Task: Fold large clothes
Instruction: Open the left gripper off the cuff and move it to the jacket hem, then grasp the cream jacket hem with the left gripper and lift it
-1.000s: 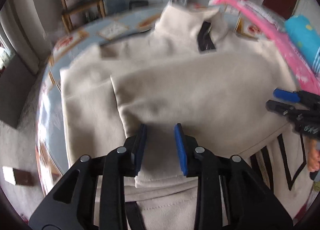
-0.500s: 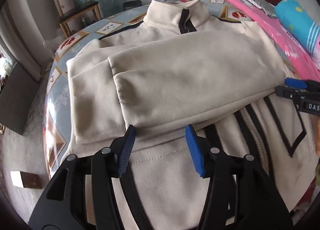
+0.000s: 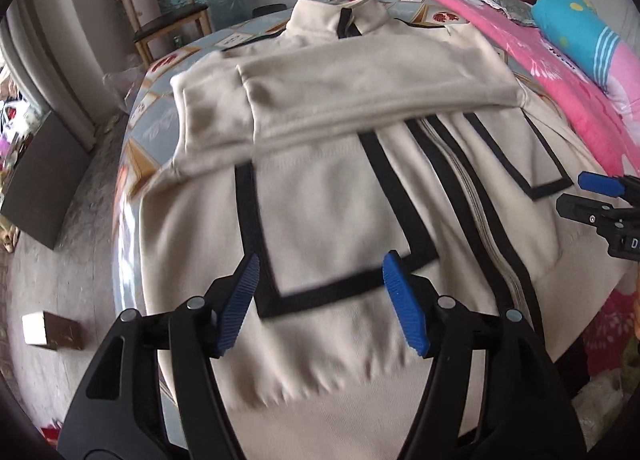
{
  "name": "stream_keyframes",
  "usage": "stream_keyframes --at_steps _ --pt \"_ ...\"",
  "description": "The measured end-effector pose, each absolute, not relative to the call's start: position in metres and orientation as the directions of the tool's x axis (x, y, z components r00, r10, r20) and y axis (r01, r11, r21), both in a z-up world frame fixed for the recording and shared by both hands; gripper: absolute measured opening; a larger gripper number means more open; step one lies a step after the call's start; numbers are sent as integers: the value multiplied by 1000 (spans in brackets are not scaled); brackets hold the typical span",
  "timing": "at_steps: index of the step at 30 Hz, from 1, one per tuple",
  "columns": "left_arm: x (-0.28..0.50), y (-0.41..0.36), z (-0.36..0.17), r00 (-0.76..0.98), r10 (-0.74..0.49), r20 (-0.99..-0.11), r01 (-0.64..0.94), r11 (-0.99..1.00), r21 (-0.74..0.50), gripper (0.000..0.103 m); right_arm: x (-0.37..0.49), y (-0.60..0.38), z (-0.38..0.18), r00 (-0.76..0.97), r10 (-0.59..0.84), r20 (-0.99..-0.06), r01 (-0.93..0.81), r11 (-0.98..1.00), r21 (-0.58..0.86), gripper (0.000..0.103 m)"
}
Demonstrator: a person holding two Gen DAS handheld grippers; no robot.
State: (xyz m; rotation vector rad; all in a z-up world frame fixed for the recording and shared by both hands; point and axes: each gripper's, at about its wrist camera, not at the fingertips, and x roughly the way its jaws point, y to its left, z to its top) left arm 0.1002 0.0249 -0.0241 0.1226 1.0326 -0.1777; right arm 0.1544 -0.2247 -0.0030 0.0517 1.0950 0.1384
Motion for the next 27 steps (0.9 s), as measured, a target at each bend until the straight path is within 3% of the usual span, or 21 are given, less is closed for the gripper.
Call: stream_keyframes --at_steps 3,12,20,27 --pt "88 28 -28 506 -85 -858 173 985 4 62 143 -226 -7 456 146 -878 -79 989 124 82" --pt "43 62 -18 569 -64 -820 88 996 -16 62 135 -226 -19 448 156 -881 -52 988 148 84" --pt "4 106 -20 579 -13 -815 -34 999 -40 62 135 -212 -33 451 103 -886 -86 994 72 91" --pt "-24 117 -34 556 -60 -829 -62 992 -113 60 133 -213 -34 461 114 -880 -100 992 76 93"
